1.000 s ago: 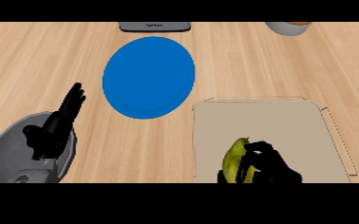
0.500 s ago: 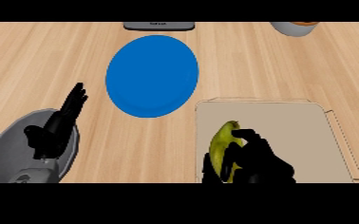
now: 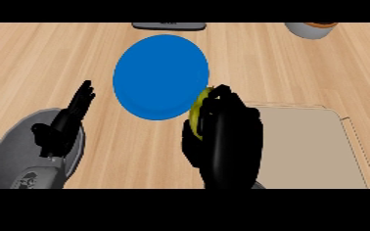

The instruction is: Pick the pear from the tray and place it in the plate

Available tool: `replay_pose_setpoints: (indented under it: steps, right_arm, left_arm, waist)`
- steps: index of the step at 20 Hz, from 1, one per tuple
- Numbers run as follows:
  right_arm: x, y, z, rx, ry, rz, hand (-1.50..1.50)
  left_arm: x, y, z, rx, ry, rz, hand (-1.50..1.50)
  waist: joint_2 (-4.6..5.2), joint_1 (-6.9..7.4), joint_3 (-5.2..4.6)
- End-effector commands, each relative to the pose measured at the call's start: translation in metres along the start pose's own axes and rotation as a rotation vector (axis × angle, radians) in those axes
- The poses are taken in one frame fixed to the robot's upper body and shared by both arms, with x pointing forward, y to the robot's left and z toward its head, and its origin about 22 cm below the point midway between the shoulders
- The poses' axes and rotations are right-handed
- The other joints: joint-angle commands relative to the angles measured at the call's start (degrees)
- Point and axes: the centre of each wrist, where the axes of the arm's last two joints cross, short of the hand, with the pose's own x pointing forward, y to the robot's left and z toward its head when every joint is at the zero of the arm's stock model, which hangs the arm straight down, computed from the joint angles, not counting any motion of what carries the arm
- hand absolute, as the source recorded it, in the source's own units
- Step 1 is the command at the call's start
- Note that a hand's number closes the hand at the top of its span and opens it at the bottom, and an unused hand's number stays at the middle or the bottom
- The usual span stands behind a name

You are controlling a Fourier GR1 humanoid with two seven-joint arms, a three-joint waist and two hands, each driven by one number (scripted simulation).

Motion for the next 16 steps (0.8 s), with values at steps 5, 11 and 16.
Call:
replay_pose_setpoints:
  steps: [5,11,16]
  right_arm:
    - [0.042,0.025,-0.056,0.064,0.163,-0.078,1.50]
    - [0.052,0.052,-0.090,0.080,0.184,-0.083,1.50]
    - [0.038,0.065,-0.105,0.015,0.266,-0.236,1.50]
  left_arm:
    - [0.014,-0.010,-0.015,-0.029,-0.005,0.004,0.00]
    - [0.010,-0.009,-0.014,-0.031,-0.013,0.014,0.00]
    - [0.004,-0.003,-0.009,-0.037,-0.015,0.000,0.00]
  waist:
    - [0.39,2.22,0.03]
    - [0.59,2.75,0.01]
    - [0.79,3.56,0.09]
